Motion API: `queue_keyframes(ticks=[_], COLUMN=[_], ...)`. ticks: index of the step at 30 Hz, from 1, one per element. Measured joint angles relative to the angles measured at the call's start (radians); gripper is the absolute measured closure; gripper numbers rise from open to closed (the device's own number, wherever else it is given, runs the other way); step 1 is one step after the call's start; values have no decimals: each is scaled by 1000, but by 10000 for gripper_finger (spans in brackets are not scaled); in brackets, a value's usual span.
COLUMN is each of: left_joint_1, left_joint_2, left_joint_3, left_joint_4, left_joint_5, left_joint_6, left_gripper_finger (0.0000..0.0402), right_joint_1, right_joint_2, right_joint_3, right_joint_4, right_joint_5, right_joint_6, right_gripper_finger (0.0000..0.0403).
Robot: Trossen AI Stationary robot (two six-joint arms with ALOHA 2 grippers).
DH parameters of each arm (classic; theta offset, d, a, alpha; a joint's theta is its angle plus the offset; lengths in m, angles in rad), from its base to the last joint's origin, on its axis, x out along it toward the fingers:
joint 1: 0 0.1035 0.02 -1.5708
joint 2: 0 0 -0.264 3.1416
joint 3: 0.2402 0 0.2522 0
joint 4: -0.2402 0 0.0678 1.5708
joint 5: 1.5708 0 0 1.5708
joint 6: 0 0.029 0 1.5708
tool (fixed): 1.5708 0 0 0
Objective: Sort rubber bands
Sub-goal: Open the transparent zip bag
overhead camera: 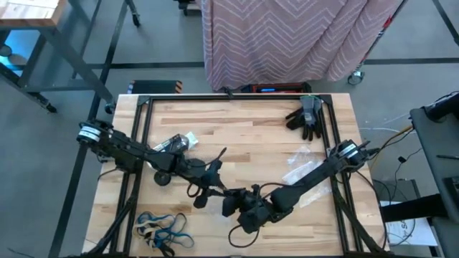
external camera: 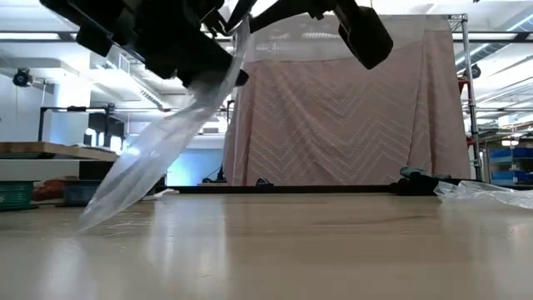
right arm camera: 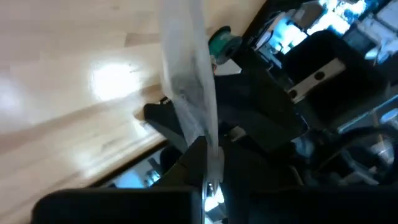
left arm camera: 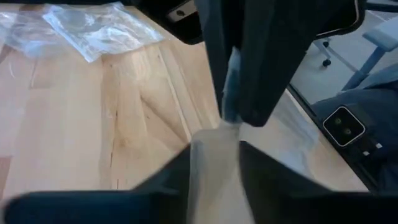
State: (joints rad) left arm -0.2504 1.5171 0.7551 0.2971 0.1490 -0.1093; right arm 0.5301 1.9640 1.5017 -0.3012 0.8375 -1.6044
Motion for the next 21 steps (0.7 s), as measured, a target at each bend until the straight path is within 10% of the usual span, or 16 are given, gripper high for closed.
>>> queue_keyframes(ticks=[11, 21], left_joint_1=[0, -13], left_joint_2=[-67, -234], left_joint_3=[21, -84], left_joint_4=[-153, -139], left_joint_5=[-9, -102], left_joint_6=[-6, -30], left_gripper_finger=[399, 401], right_joint_1=[8, 21], right_joint_2=[-4, -238], right_joint_3=[0, -66], right_joint_4=[-1, -285], right_joint_5=[159, 66], right_joint_6=[440, 1600], right_gripper_finger=[247, 176])
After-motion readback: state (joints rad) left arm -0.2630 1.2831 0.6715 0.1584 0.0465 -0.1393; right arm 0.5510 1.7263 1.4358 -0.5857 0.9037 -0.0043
